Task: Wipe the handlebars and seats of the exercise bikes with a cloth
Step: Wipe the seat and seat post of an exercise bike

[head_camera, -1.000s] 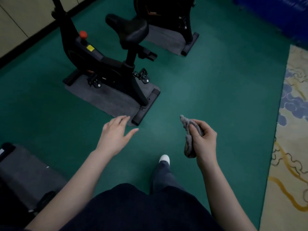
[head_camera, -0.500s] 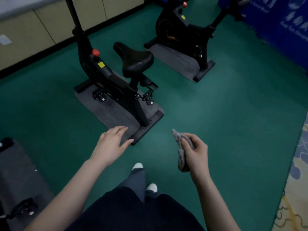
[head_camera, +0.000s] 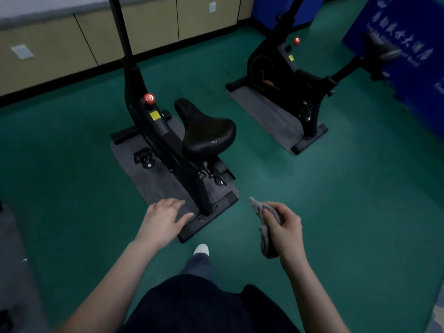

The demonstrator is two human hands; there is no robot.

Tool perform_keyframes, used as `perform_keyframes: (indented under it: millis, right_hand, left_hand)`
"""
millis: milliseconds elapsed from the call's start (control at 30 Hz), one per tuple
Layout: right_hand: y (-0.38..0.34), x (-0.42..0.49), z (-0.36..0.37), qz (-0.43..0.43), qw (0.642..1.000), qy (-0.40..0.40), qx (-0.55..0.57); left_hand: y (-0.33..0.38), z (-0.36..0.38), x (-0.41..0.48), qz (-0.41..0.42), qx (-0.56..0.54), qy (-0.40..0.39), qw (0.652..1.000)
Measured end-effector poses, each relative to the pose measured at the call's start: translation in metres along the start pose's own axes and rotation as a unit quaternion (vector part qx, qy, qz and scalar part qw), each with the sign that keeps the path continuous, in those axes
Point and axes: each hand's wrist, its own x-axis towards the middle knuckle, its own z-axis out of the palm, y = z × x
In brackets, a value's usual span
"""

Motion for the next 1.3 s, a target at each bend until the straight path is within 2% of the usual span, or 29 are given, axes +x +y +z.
perform_keyframes:
  millis: [233, 400, 600, 733, 900, 1133, 1233, 1300]
  right_hand:
    - [-0.016, 0.075, 0.018, 0.013, 0.999, -0.040, -0.026]
    - [-0.024, 0.123, 0.033, 0.005, 0.995, -0.093, -0.042]
    - [-0.035, 0.184, 0.044, -0.029, 0.978, -0.201, -0.051]
    - [-0.045, 0.241, 0.033, -0.053, 0.958, -0.277, -0.055]
    - [-0.057, 0.308, 0.023, -0.079, 0.943, -0.317, -0.064]
    - [-0.073, 0.364, 0.058, -0.132, 0.921, -0.357, -0.083]
    - [-0.085, 0.371, 0.091, -0.189, 0.903, -0.374, -0.094]
    - [-0.098, 0.376, 0.120, -0.248, 0.890, -0.368, -0.110]
  left_hand:
    - [0.000, -0.018, 0.065, -0.027, -0.024, -0.015, 0.999]
    - [-0.007, -0.015, 0.079, -0.103, -0.060, -0.004, 0.993]
    - [0.006, -0.005, 0.094, -0.206, -0.090, 0.019, 0.974]
    - [0.033, -0.002, 0.116, -0.293, -0.136, 0.067, 0.944]
    - [0.060, -0.001, 0.139, -0.356, -0.208, 0.129, 0.902]
    - [0.074, -0.009, 0.164, -0.375, -0.275, 0.205, 0.861]
    - [0.066, -0.012, 0.174, -0.380, -0.310, 0.222, 0.843]
    - [0.058, -0.012, 0.179, -0.365, -0.331, 0.219, 0.842]
